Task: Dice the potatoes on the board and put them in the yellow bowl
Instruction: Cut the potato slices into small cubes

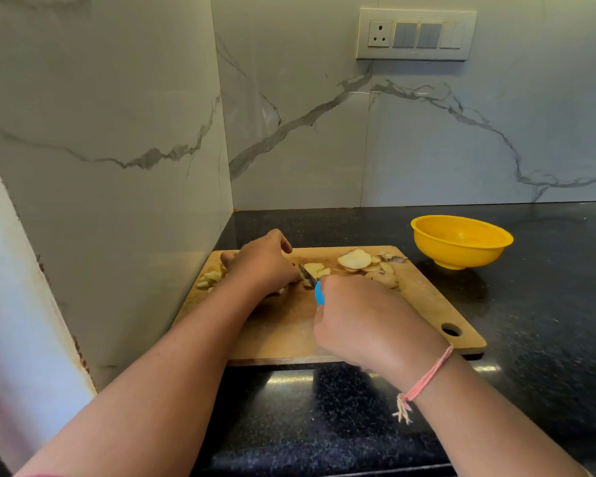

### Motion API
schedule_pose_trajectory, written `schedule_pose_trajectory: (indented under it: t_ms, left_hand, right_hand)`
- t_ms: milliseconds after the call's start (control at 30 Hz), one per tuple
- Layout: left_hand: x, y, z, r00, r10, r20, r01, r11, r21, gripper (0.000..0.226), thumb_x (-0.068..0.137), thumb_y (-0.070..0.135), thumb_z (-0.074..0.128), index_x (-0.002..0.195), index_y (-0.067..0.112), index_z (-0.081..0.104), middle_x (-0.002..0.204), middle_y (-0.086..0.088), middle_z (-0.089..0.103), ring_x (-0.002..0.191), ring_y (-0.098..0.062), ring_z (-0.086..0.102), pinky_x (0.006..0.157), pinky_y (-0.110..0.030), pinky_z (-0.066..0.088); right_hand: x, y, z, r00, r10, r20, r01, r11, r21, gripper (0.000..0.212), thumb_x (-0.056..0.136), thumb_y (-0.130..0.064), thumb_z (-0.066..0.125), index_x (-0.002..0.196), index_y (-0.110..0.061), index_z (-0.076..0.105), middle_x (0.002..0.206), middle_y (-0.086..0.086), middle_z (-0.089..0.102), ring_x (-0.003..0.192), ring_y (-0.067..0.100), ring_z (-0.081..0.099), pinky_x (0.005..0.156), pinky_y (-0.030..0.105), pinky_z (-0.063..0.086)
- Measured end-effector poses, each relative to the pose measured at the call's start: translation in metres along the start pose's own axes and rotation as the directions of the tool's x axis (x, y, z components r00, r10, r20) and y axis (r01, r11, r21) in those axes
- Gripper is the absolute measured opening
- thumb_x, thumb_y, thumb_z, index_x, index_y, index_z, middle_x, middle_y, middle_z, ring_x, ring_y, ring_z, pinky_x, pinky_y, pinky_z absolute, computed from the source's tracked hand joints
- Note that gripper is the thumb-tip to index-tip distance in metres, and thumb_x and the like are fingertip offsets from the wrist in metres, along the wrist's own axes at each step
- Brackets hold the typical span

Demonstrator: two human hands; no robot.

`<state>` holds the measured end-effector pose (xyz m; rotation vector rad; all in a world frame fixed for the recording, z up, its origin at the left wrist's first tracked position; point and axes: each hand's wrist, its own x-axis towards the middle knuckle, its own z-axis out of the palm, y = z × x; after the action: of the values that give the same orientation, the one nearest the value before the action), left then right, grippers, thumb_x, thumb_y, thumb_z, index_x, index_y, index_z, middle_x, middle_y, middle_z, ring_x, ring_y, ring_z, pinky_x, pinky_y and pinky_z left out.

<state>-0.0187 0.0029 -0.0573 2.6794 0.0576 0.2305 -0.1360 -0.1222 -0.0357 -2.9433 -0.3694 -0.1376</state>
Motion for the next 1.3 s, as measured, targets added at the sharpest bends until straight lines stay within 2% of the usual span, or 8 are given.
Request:
schedule_pose_trajectory:
  t_ms: [233,433,533,700,800,967,1133,1300]
  left_hand:
    - [-0.001,0.0,0.003,0.999,0.009,-0.032,-0.009,1.0,0.021,0.031,0.086,0.034,0.065,0.109,0.036,0.044,0.107,0.008,0.064,0.106,-0.016,0.054,0.092,-0.041,0.031]
    - [-0.003,-0.002,0.003,0.995,0.082,-0.063,-0.079,0.996,0.051,0.026,0.089,0.024,0.059,0.107,0.038,0.046,0.107,0.013,0.065,0.106,-0.016,0.055,0.09,-0.039,0.026]
    - [-0.003,-0.001,0.001,0.993,0.11,-0.046,-0.108,0.993,0.042,0.025,0.091,0.023,0.057,0.107,0.04,0.049,0.116,0.013,0.061,0.117,-0.016,0.045,0.085,-0.036,0.023]
    - [-0.01,0.007,-0.003,0.984,0.176,0.026,-0.178,0.983,0.049,0.042,0.09,0.016,0.054,0.126,0.038,0.047,0.129,0.012,0.054,0.122,-0.015,0.046,0.097,-0.037,0.025]
    - [-0.012,0.008,-0.005,0.98,0.193,0.049,-0.195,0.98,0.037,0.051,0.089,0.027,0.056,0.137,0.034,0.041,0.135,0.01,0.053,0.122,-0.016,0.049,0.106,-0.042,0.033]
    - [-0.016,0.013,-0.002,0.956,0.288,0.05,-0.287,0.958,-0.021,0.059,0.085,0.056,0.059,0.136,0.031,0.044,0.135,0.008,0.052,0.121,-0.015,0.05,0.102,-0.043,0.042]
    - [-0.017,0.02,0.007,0.848,0.497,0.186,-0.516,0.853,0.076,0.034,0.092,0.039,0.056,0.124,0.027,0.058,0.126,0.005,0.058,0.111,-0.014,0.054,0.095,-0.036,0.048]
    - [-0.007,0.02,0.009,0.885,0.446,0.131,-0.465,0.838,0.285,0.022,0.096,0.038,0.047,0.113,0.028,0.056,0.108,0.005,0.055,0.095,-0.013,0.05,0.087,-0.036,0.042]
  right_hand:
    - [-0.01,0.005,-0.005,1.0,-0.02,0.021,0.021,0.999,-0.048,0.03,0.096,-0.027,0.043,0.124,-0.02,0.049,0.081,-0.004,0.047,0.082,0.015,0.053,0.068,0.027,0.046]
    - [-0.012,0.02,-0.008,0.999,0.02,0.043,-0.018,0.998,-0.056,0.039,0.096,-0.031,0.043,0.135,-0.026,0.043,0.104,-0.001,0.056,0.084,0.015,0.053,0.069,0.027,0.045]
    - [-0.009,0.03,-0.011,0.997,0.042,0.059,-0.044,0.998,0.046,0.044,0.098,-0.034,0.04,0.141,-0.029,0.037,0.116,-0.001,0.055,0.065,0.006,0.046,0.058,0.021,0.042]
    - [0.003,0.045,-0.021,0.995,0.098,0.034,-0.103,0.969,0.223,0.049,0.098,-0.033,0.039,0.146,-0.037,0.028,0.071,-0.008,0.046,0.043,0.005,0.047,0.035,0.014,0.034]
    - [0.019,0.054,-0.027,0.99,0.106,0.096,-0.133,0.933,0.334,0.047,0.099,-0.031,0.039,0.146,-0.034,0.03,0.067,0.001,0.053,0.038,0.008,0.045,0.034,0.014,0.034]
    - [0.049,0.066,-0.034,0.993,0.116,0.038,-0.121,0.891,0.438,0.039,0.098,-0.026,0.04,0.137,-0.024,0.045,0.059,0.005,0.056,0.033,0.009,0.046,0.033,0.013,0.033]
    - [0.072,0.071,-0.024,0.986,0.147,-0.083,-0.093,0.882,0.462,0.034,0.098,-0.029,0.041,0.129,-0.018,0.051,0.059,0.001,0.057,0.028,0.004,0.045,0.034,0.014,0.035]
    - [0.071,0.068,-0.008,0.985,0.132,-0.108,-0.069,0.889,0.454,0.037,0.099,-0.033,0.04,0.134,-0.021,0.047,0.063,0.002,0.058,0.041,0.009,0.05,0.039,0.018,0.041]
